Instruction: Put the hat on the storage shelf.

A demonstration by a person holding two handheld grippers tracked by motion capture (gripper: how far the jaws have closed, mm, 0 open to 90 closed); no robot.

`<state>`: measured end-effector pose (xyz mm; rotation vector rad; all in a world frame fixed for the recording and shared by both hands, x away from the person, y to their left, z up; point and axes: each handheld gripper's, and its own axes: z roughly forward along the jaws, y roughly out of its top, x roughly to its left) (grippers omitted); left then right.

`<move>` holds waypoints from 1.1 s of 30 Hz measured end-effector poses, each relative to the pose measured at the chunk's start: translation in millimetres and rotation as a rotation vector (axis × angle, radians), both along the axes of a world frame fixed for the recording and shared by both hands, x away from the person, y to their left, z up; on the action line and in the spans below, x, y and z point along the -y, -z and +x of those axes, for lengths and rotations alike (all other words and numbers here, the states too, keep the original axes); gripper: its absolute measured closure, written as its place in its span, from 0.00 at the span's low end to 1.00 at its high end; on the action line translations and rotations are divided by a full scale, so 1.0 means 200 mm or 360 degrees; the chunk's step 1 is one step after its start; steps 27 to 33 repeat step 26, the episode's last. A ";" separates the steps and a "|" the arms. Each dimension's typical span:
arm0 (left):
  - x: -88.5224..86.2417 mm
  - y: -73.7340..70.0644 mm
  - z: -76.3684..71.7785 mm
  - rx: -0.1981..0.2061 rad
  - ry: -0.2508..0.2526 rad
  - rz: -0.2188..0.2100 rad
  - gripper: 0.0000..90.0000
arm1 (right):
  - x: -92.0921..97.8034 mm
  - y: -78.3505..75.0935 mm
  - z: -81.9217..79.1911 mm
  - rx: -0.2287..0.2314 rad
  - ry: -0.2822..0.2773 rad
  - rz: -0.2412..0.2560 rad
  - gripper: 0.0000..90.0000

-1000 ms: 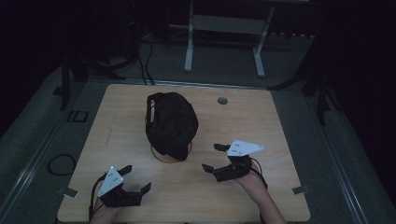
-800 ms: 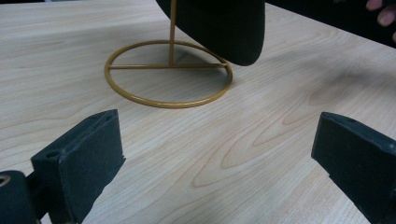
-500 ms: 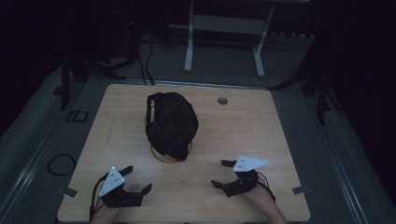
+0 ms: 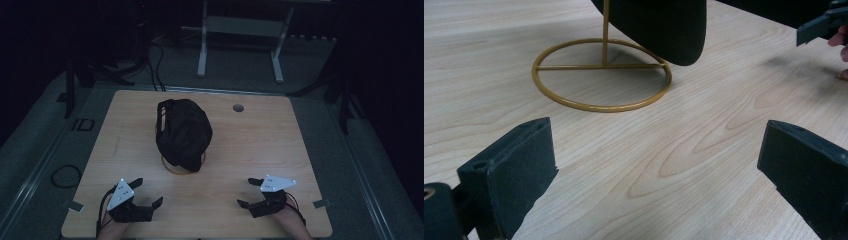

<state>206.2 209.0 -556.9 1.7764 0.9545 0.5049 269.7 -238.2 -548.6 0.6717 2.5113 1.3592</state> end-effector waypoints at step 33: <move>-0.01 0.00 0.00 -0.0009 0.0003 0.0012 0.03 | 0.20 0.04 -0.01 0.0036 0.0202 -0.0035 0.15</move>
